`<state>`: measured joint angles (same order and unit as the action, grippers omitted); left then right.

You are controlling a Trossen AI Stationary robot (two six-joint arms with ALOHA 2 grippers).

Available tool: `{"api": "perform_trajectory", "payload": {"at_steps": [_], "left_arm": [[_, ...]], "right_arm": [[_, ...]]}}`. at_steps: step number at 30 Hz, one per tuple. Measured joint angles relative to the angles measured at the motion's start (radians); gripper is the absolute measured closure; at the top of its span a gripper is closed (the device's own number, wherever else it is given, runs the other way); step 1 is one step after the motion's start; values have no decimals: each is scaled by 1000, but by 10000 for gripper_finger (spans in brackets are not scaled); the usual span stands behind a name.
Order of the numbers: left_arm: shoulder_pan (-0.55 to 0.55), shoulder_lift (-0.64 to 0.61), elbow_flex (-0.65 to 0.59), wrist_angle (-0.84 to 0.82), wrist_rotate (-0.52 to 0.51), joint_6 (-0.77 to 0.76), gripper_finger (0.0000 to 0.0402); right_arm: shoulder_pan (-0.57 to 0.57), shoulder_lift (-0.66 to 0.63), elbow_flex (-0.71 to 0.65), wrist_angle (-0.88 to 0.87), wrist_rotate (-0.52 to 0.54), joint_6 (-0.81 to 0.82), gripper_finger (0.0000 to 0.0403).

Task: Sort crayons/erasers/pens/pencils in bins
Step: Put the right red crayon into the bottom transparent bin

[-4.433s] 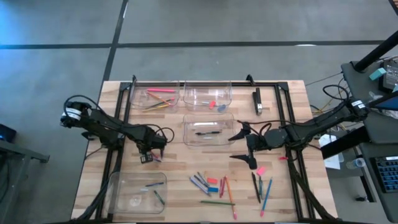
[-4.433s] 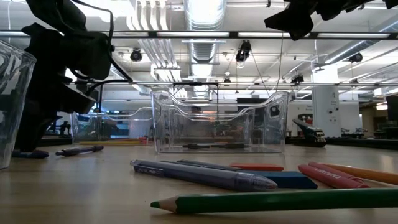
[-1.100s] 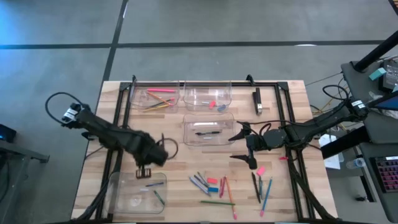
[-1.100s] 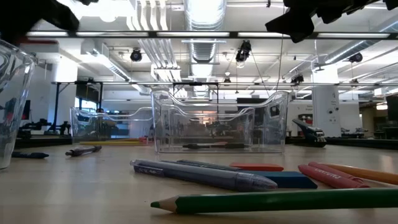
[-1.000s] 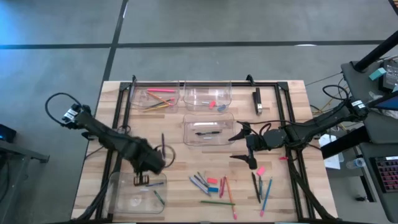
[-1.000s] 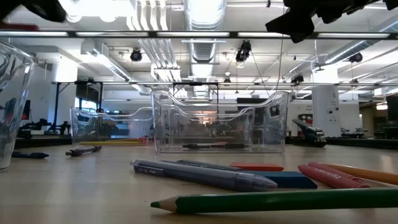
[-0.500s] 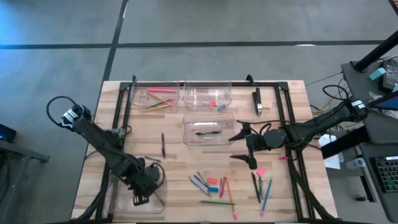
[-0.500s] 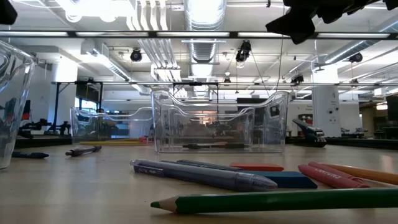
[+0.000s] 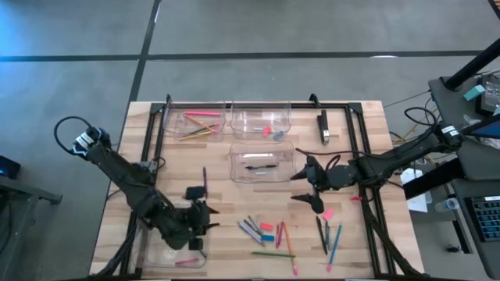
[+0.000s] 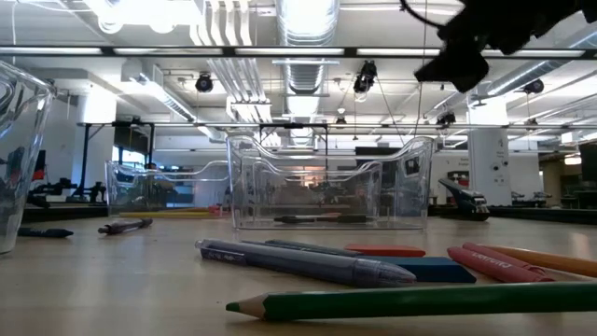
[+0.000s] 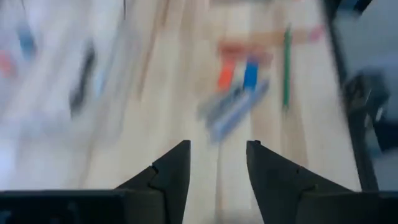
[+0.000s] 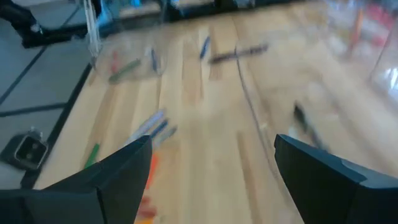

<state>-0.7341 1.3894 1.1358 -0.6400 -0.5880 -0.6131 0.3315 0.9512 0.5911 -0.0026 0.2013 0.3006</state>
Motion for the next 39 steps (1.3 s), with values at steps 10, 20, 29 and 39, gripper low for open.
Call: {"api": "perform_trajectory", "payload": {"at_steps": [10, 20, 29, 39], "left_arm": [[110, -15, -392, 1164, 111, 536, 261], [250, 10, -554, 1661, 79, 628, 260], [323, 11, -540, 1664, -19, 630, 260], [327, 11, -540, 1648, -13, 619, 260]], "right_arm": [[65, 0, -63, -19, -97, 97, 78], [154, 0, -122, -24, -121, 211, 78], [201, 99, -87, 61, -69, 103, 78], [199, 400, 50, 109, -105, -123, 78]]}}
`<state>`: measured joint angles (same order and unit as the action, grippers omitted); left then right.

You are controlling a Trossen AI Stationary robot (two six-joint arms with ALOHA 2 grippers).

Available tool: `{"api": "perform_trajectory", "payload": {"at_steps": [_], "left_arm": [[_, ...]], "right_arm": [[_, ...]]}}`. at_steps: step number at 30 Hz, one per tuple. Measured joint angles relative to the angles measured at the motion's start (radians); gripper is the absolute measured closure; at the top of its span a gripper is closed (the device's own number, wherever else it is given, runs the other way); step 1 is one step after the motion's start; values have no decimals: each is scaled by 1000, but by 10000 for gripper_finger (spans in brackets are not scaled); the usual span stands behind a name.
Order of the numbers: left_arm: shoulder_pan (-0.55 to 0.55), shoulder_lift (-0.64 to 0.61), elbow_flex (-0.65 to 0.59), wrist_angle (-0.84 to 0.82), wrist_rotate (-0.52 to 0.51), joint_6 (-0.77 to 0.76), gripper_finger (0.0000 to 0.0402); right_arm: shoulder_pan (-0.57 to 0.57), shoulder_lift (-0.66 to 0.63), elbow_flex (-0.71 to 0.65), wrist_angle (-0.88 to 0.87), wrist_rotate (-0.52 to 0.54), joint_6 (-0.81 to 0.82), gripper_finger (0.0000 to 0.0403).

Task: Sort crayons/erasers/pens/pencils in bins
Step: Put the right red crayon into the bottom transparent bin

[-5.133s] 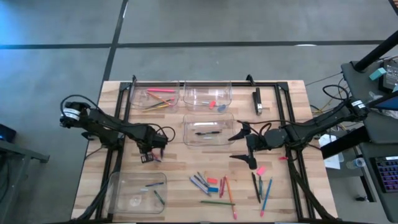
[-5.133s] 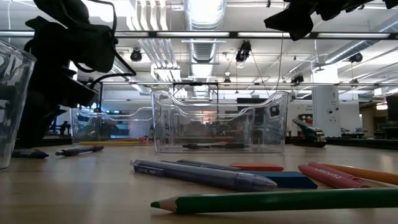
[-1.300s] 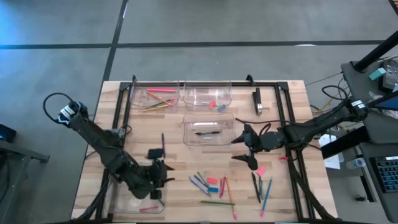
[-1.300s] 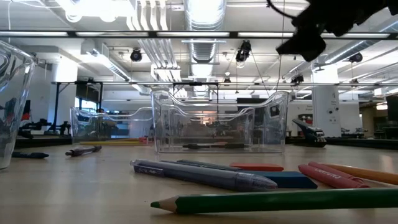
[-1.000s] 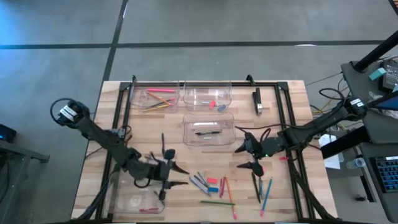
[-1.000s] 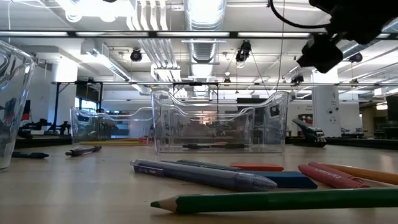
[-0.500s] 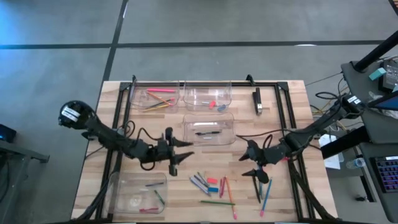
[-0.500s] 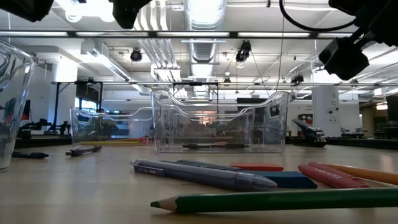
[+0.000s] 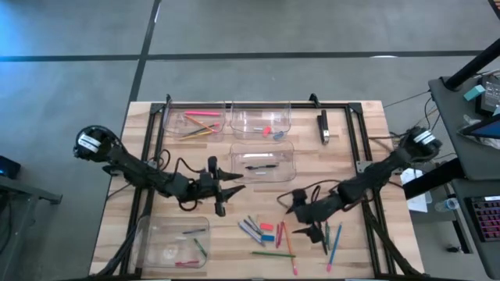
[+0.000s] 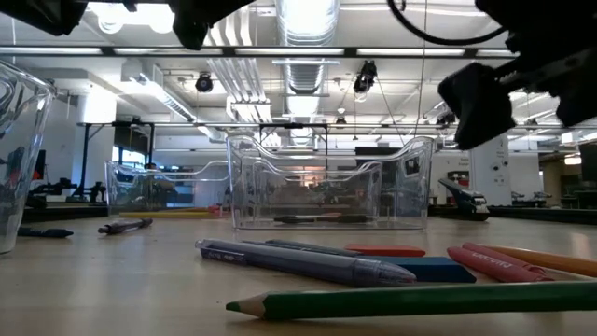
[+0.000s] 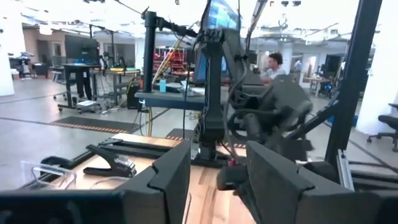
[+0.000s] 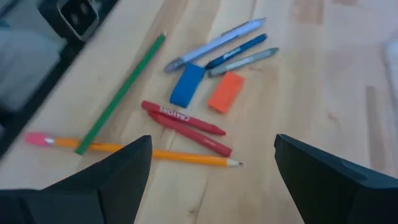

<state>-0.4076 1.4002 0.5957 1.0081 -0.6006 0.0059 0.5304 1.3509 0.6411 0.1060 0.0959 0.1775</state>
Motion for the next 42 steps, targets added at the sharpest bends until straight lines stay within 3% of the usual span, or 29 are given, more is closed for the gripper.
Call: {"api": "perform_trajectory", "payload": {"at_steps": [12, 23, 34, 42], "left_arm": [[0, 0, -2, -8, 4, -2, 260], [0, 0, -14, -16, 4, -26, 260], [0, 0, -13, -23, 4, -27, 260], [0, 0, -12, -23, 4, -27, 260]], "right_arm": [[-8, 295, 173, 0, -42, -112, 78], [-34, 385, 208, 4, -80, -106, 80], [-41, 381, 207, -34, -82, -98, 190], [-60, 383, 204, -48, -80, -116, 232]]}}
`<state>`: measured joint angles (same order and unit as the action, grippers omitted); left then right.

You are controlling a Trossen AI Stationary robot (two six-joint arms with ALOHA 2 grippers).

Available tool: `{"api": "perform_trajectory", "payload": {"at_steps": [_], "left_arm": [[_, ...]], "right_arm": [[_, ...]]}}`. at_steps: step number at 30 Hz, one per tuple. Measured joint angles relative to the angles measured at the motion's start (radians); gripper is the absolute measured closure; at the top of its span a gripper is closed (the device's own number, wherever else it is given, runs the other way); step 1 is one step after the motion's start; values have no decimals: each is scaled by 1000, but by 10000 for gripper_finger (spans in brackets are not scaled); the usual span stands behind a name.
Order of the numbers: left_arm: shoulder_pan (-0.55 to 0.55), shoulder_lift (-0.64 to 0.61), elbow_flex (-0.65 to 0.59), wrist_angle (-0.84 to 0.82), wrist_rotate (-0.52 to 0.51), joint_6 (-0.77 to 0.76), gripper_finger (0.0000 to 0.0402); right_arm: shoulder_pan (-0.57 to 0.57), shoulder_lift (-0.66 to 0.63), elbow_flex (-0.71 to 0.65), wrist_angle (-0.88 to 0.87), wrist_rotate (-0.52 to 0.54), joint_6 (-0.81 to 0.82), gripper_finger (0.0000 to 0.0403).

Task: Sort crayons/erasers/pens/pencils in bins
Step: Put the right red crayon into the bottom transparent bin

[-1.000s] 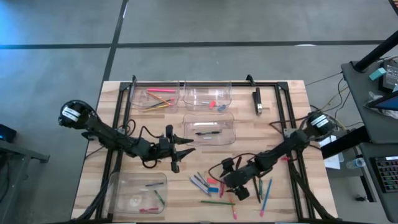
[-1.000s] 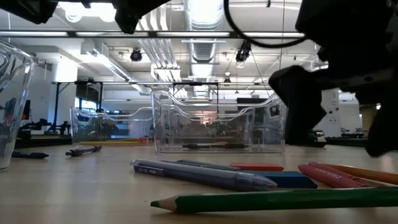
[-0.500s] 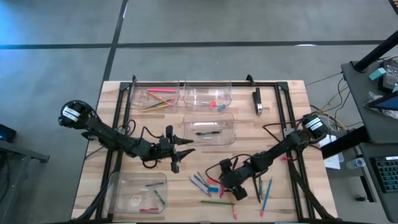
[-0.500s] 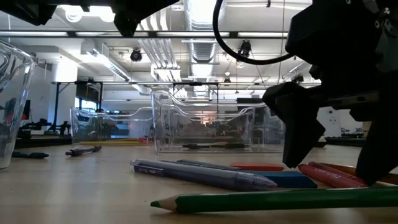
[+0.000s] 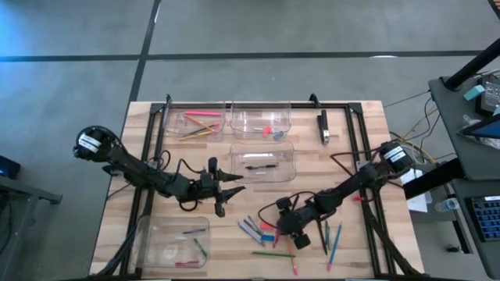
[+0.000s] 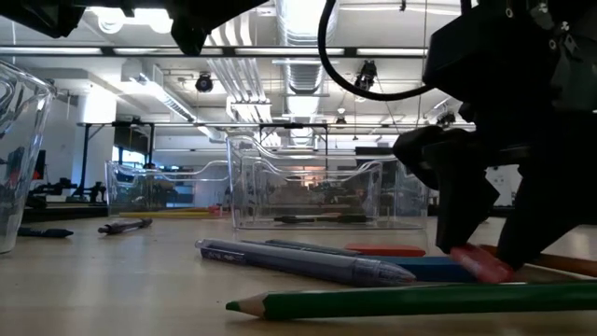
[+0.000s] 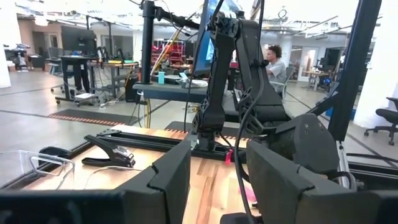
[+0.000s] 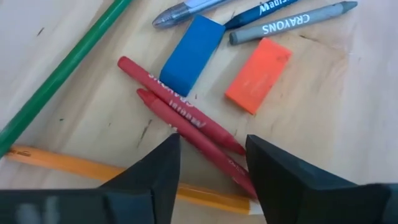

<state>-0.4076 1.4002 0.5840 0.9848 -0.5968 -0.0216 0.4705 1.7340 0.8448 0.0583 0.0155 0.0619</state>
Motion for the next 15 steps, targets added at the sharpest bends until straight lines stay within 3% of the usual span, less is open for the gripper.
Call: {"api": "perform_trajectory", "payload": {"at_steps": [15], "left_arm": [[0, 0, 0, 0, 0, 0, 260]], "right_arm": [[-50, 0, 0, -95, 11, -37, 272]]}}
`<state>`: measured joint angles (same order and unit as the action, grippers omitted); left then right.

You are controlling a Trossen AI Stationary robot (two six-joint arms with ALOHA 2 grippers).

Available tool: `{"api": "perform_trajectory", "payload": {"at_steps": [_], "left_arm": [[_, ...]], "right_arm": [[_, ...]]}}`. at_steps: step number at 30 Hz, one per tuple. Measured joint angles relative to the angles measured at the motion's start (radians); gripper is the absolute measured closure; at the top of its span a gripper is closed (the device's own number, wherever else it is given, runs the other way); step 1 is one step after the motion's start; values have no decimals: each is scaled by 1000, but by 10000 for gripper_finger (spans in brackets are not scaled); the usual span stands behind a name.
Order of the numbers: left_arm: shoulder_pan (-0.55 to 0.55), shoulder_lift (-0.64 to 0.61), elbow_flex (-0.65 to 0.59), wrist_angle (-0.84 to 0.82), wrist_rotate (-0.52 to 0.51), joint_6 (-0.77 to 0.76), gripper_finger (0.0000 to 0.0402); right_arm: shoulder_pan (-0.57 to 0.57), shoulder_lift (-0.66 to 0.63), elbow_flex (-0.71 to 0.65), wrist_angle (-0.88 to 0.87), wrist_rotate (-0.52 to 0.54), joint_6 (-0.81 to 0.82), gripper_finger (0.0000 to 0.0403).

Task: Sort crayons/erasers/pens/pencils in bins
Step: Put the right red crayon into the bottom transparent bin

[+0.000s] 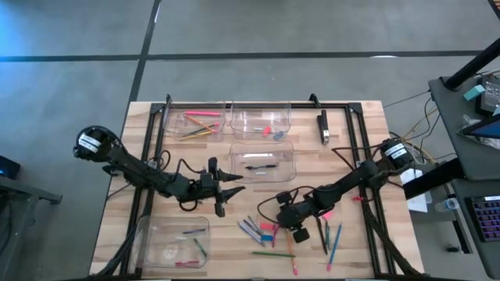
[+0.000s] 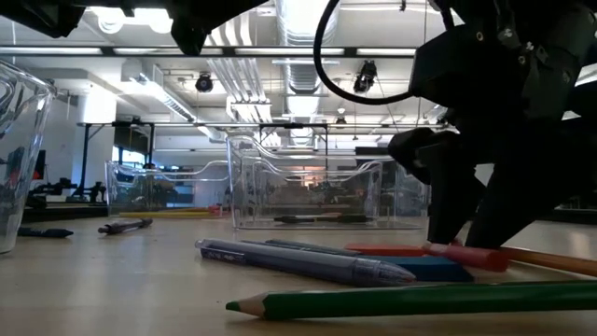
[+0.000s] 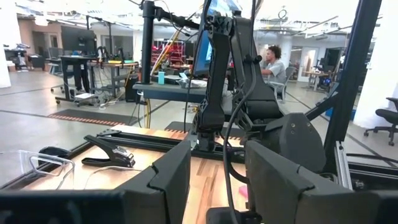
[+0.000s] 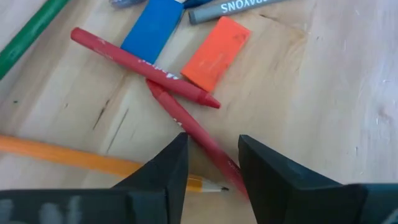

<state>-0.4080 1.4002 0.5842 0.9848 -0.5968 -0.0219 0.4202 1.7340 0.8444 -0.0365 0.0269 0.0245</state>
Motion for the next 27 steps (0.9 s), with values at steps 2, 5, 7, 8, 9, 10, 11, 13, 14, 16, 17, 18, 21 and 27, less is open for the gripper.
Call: {"api": "perform_trajectory", "payload": {"at_steps": [2, 5, 7, 8, 9, 10, 11, 13, 14, 16, 17, 18, 21, 27], "left_arm": [[0, 0, 0, 0, 0, 0, 260], [0, 0, 0, 0, 0, 0, 260], [0, 0, -1, 0, 0, 0, 260], [0, 0, -1, 0, 0, 0, 260], [0, 0, -1, 0, 0, 0, 260], [0, 0, -1, 0, 0, 0, 260], [0, 0, -1, 0, 0, 0, 260], [0, 0, -1, 0, 0, 0, 260], [0, 0, -1, 0, 0, 0, 260], [0, 0, -1, 0, 0, 0, 260], [0, 0, -1, 0, 0, 0, 260], [0, 0, -2, 0, 0, 0, 260], [0, 0, -2, 0, 0, 0, 260], [0, 0, -2, 0, 0, 0, 260]], "right_arm": [[0, 1, 0, -5, 1, -10, 282], [0, 1, -1, -9, 1, -25, 302], [0, -1, -1, -18, 1, -35, 316], [0, -3, -1, -25, 1, -38, 323], [-1, -6, -1, -33, 1, -39, 329], [-2, -8, -1, -41, 1, -39, 335], [-2, -12, -1, -49, 1, -39, 341], [-2, -20, -1, -62, 2, -39, 350], [-2, -25, -1, -68, 3, -39, 354], [-3, -39, -2, -78, 3, -39, 363], [-3, -49, -2, -85, 4, -39, 367], [-3, -58, -3, -93, 7, -39, 371], [-4, -96, -7, -130, 14, -39, 379], [-4, -191, -9, -212, 63, -25, 383]]}}
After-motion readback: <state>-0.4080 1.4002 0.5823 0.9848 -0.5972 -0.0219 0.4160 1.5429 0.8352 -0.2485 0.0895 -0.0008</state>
